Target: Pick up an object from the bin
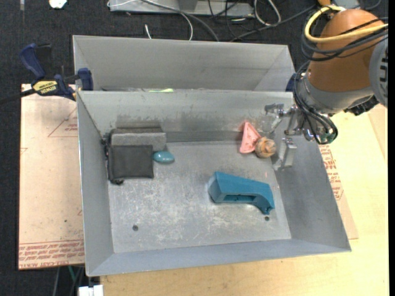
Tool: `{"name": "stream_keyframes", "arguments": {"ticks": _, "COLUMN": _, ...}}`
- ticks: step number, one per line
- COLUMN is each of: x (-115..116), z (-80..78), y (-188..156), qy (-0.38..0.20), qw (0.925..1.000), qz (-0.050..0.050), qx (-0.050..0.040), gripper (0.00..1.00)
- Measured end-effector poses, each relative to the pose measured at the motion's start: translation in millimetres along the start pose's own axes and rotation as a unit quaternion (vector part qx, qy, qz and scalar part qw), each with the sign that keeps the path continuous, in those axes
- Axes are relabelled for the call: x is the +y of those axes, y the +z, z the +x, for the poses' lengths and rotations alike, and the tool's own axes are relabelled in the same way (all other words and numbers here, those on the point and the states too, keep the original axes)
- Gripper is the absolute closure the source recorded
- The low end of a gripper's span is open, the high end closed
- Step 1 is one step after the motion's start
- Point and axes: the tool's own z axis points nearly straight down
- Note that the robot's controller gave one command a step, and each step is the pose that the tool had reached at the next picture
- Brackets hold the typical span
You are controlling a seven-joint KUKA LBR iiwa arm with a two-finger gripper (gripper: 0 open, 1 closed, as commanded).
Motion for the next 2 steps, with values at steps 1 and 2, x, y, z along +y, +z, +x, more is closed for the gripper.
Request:
{"name": "stream_keyframes", "arguments": {"ticks": 1, "x": 0, "z": -1.5, "y": -4, "qy": -0.001, "qw": 1.0000, "qz": 0.001, "qx": -0.0037, "gripper": 0.00}}
{"name": "stream_keyframes", "arguments": {"ticks": 2, "x": 23, "z": 20.6, "y": 46, "qy": 0.002, "qw": 1.0000, "qz": 0.001, "qx": -0.0055, "gripper": 0.00}}
